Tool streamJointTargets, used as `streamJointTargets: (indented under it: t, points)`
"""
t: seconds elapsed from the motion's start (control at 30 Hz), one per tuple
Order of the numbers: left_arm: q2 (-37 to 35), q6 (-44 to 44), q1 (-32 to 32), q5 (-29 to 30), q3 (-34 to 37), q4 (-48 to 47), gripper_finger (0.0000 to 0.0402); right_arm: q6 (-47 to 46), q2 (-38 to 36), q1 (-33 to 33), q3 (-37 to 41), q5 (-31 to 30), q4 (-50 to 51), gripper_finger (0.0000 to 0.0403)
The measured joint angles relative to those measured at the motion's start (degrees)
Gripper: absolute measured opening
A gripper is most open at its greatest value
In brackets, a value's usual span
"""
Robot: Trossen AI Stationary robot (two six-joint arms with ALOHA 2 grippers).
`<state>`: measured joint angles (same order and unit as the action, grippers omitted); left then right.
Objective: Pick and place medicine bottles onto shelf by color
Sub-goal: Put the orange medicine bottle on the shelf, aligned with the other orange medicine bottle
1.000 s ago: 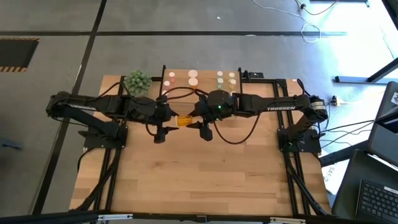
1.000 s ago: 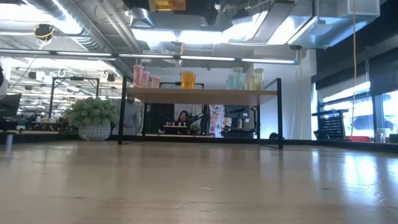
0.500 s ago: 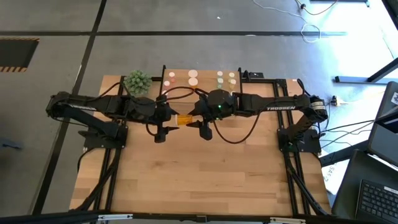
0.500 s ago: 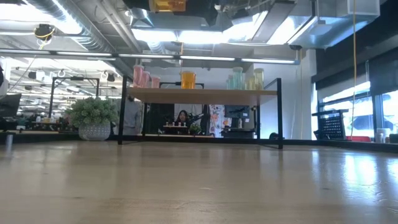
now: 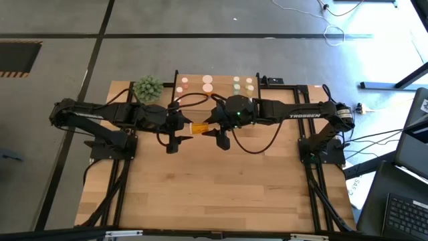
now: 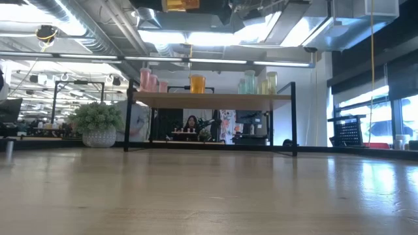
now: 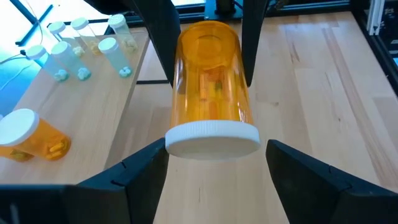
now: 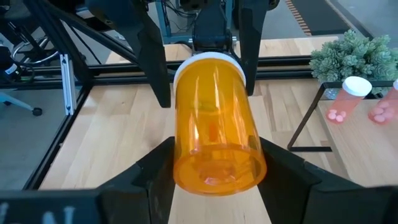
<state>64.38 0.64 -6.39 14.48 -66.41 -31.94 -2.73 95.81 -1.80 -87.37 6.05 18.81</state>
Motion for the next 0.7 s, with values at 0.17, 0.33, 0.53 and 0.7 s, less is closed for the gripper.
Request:
streamJointTargets:
  t: [0.17,0.33,0.53,0.7]
  points:
    - [0.0,0.0,0.0,0.0,0.0,0.0,0.0261,0.0,0.0,0.0,0.0,0.0,0.1,0.0193]
    - [0.0,0.5,0.0,0.0,0.0,0.7,0.0261,-1.2,0.0,0.0,0.0,0.0,0.3,0.0193]
    - [-1.7,1.5,-0.4,1.8,0.0,2.3,0.0261,-1.8,0.0,0.0,0.0,-0.2,0.2,0.0193]
    - [-4.1,1.6,-0.6,3.5,0.0,2.8,0.0261,-3.1,0.0,0.0,-0.4,-0.4,1.0,0.0193]
